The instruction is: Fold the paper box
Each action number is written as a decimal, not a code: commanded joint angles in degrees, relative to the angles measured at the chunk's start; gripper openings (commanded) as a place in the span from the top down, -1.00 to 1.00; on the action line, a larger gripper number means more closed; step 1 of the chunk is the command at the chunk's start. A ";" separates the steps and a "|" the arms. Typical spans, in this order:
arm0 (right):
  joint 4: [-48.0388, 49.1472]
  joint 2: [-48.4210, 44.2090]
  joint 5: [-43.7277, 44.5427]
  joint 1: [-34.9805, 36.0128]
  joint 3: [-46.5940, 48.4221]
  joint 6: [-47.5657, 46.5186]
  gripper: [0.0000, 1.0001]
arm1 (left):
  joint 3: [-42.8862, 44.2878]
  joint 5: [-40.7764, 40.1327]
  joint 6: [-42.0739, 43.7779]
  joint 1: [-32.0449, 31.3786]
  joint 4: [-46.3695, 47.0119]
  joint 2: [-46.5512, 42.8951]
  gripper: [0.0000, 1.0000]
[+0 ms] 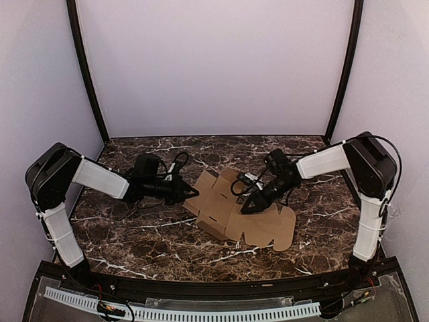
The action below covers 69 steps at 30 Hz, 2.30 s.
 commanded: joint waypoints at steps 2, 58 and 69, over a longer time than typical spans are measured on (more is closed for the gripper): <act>-3.01 -0.52 3.63 -1.13 -1.91 0.64 0.32 | 0.74 0.36 1.59 0.88 -0.21 0.03 0.98; 5.70 -21.72 50.07 25.76 -12.46 -22.02 0.12 | -9.51 2.38 -43.50 2.21 41.95 10.03 0.98; 8.94 -24.58 51.11 25.01 -14.26 -23.68 0.62 | -9.99 3.82 -42.27 2.37 41.15 10.73 0.98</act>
